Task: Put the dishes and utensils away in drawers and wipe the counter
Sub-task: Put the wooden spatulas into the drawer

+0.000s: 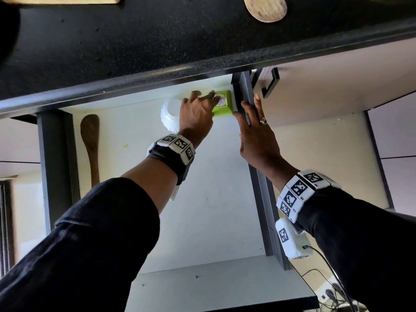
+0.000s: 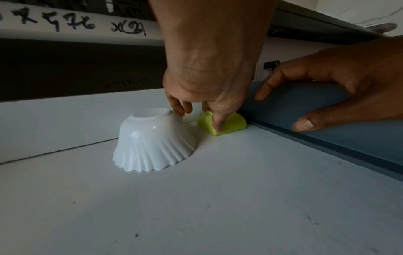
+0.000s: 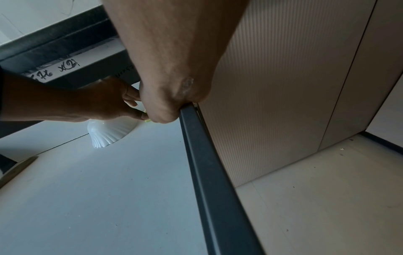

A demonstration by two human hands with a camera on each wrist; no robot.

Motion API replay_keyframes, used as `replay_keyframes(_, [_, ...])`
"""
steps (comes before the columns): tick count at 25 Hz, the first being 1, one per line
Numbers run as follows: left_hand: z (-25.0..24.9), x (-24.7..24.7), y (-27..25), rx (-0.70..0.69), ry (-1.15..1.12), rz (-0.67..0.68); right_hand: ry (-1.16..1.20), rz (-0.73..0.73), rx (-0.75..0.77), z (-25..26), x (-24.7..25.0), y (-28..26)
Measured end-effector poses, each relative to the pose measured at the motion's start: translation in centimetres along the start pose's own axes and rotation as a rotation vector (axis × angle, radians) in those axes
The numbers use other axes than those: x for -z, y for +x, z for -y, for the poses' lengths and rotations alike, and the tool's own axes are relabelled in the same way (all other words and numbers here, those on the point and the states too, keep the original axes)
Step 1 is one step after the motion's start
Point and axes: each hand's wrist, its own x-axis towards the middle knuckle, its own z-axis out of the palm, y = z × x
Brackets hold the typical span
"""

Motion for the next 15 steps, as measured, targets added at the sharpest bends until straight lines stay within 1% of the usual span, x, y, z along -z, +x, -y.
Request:
replay_keyframes(2, [0.2,0.6,0.0,-0.014,-0.050,0.009,-0.008,-0.017,0.007,0.0,-0.1,0.0])
replay_keyframes(5, [0.1,2.1,-1.1,-0.013,-0.107,-0.032,-0.023,-0.024,0.042,-0.1,0.0,0.3])
replay_keyframes(8, [0.4,5.0,-2.5,-0.063,-0.156,-0.143,-0.020,0.003,0.062,-0.3,0.3,0.1])
replay_keyframes(10, [1.0,7.8,-3.6,-0.112,-0.164,-0.209,0.056,0.010,0.047,-0.1,1.3,-0.1])
replay_keyframes(11, [1.3,9.2,-4.1,-0.149,-0.155,-0.239,0.099,-0.024,0.047,0.1,2.3,-0.1])
replay_keyframes(12, [1.5,10.5,-4.4,-0.187,-0.141,-0.264,0.138,-0.102,0.062,0.2,3.6,0.1])
replay_keyframes(14, [1.6,13.1,-4.5,-0.228,-0.113,-0.322,0.248,-0.332,0.115,0.7,7.0,0.7])
replay_keyframes(15, [1.4,14.4,-4.1,-0.221,-0.109,-0.339,0.290,-0.439,0.145,1.0,9.1,1.3])
